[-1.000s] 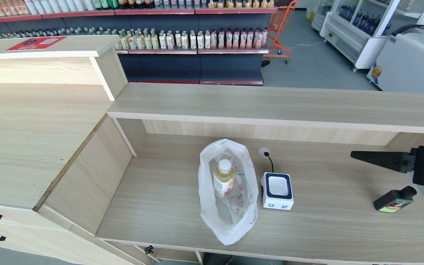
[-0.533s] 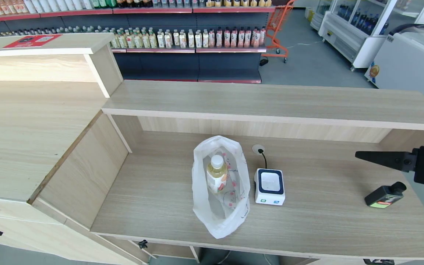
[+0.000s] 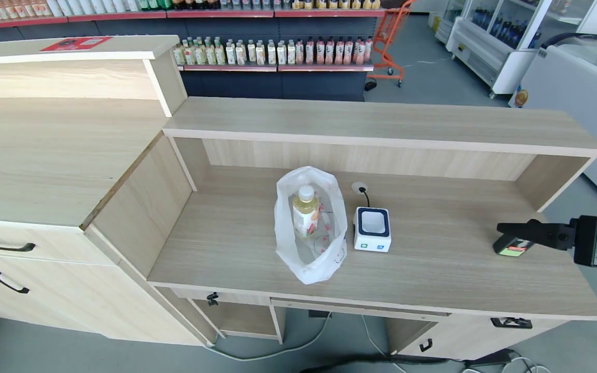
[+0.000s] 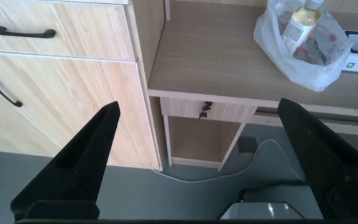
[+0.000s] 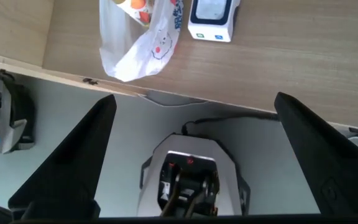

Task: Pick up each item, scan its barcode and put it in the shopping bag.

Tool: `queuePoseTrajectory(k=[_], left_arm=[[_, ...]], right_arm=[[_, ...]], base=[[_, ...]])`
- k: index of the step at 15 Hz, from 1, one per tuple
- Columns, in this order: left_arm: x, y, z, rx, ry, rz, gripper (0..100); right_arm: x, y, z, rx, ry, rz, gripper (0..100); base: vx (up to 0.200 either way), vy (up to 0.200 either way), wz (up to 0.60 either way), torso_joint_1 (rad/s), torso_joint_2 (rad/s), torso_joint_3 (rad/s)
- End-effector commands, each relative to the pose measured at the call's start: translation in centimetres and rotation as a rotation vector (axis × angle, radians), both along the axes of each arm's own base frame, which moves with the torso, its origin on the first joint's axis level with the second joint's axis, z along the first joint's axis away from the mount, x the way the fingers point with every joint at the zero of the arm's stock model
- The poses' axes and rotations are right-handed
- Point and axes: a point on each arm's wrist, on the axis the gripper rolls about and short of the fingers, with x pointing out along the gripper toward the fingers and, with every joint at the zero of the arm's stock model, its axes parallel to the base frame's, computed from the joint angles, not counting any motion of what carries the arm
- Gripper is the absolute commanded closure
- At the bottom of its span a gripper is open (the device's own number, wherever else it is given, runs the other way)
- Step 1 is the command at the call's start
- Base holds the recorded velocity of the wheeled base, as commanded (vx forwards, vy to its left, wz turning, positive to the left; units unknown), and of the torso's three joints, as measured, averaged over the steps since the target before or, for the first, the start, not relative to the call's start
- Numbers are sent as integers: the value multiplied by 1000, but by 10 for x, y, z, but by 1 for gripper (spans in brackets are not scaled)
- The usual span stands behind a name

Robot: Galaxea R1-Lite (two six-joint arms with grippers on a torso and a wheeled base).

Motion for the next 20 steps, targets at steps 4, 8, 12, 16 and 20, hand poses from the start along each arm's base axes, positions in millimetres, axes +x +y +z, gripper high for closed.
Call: queuePoseTrajectory(k=[4, 8, 12, 16, 20], left_arm=[[0, 0, 0, 3, 0, -1, 0], [0, 0, 0, 3, 0, -1, 0], [0, 0, 0, 5, 0, -1, 0], [0, 0, 0, 3, 4, -1, 0], [0, 0, 0, 3, 1, -1, 0]], right_arm=[[3, -3, -8, 0, 32, -15, 0], [23, -32, -28, -162, 77, -64, 0], [37, -43, -35, -245, 107, -117, 0], [31, -51, -43, -367, 178, -106, 0], [43, -57, -53, -458, 235, -163, 0]], base=[[0, -200, 0, 1, 2, 4], [0, -200, 0, 4, 0, 5], [0, -200, 0, 4, 4, 2], [0, -200, 0, 2, 2, 4], [0, -200, 0, 5, 2, 2]])
